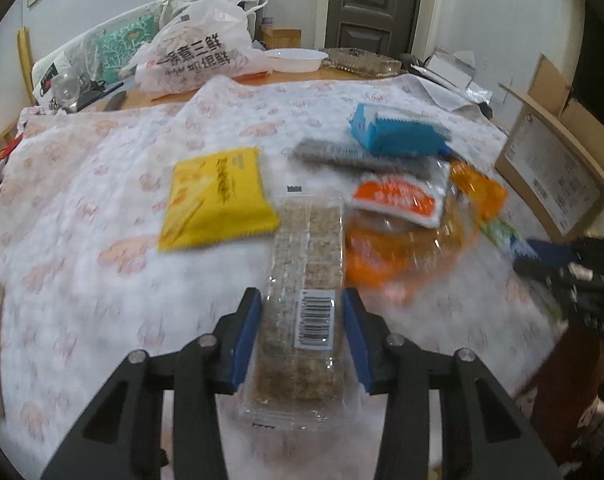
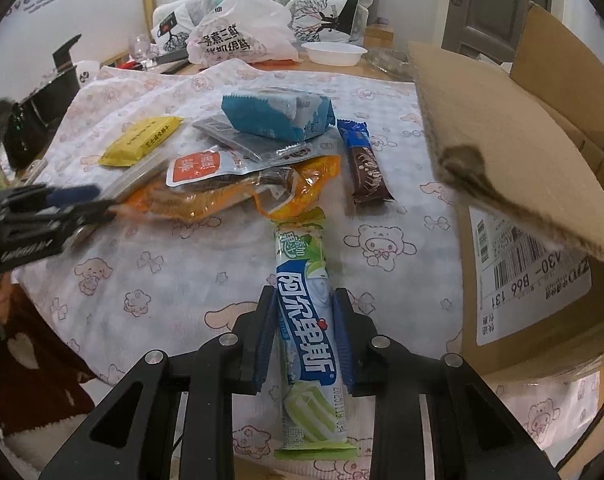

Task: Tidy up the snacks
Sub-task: 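Grasp the green candy-stick packet with the right gripper while the left reaches the granola bar, then lift the green packet with the right gripper while the left grasps the clear granola bar packet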

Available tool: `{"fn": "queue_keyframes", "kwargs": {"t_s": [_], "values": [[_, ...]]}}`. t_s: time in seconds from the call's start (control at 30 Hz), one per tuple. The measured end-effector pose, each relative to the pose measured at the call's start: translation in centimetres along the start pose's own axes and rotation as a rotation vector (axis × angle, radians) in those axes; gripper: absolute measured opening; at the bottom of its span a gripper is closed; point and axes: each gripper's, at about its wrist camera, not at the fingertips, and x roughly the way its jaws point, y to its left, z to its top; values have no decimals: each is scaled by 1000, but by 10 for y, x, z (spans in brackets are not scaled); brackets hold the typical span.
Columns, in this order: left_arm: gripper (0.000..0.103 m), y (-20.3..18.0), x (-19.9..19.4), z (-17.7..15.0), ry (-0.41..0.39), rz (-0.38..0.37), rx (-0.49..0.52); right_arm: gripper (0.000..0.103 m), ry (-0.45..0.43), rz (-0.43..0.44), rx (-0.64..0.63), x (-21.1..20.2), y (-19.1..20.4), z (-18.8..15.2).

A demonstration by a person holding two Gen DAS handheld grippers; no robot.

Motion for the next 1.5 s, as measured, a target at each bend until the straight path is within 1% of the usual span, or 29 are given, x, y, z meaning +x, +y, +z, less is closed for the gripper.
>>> {"fn": "queue_keyframes", "kwargs": {"t_s": [0.1, 0.2, 0.3, 0.33, 0.4, 0.47, 0.5, 0.53, 0.6, 0.77, 0.87, 1.03, 1.2, 1.37, 1.5], "values": [[39, 1, -11, -13, 12, -17, -17, 23, -7, 0, -3, -1, 0, -2], [41, 0, -13, -16, 9, -9, -13, 23, -7, 5, -9, -1, 1, -2], [58, -2, -6, -12, 1, 36, -5, 25, -7, 18, -26, -1, 0, -2], [59, -2, -4, -11, -5, 48, 0, 26, -11, 20, -40, -1, 0, -2], [58, -2, -1, -8, -14, 53, 6, 26, -18, 32, -44, 0, -2, -2], [49, -3, 0, -7, -25, 51, 10, 26, -29, 35, -52, 0, -3, -3], [39, -3, 0, -7, -33, 52, 14, 25, -37, 33, -58, 0, -2, -3], [38, -4, 0, -7, -33, 57, 16, 22, -40, 35, -58, 0, -2, -4], [38, -4, 0, -6, -29, 58, 13, 21, -39, 26, -58, -1, 0, -4], [38, 1, -6, -5, -26, 42, -41, 21, -45, 15, -46, -7, 1, -5], [38, -2, -20, -5, -51, 42, -27, 21, -53, 32, -37, -17, 2, -6], [38, -3, -45, -5, -98, 24, -44, 21, -81, 58, -43, -40, 11, -9], [38, -9, -75, 2, -164, 4, -44, 21, -121, 110, -59, -64, 24, -2], [38, -18, -114, 21, -253, -11, -22, 21, -214, 147, -119, -97, 43, 19], [38, -36, -148, 44, -330, -40, 7, 21, -292, 177, -143, -127, 46, 38]]}}
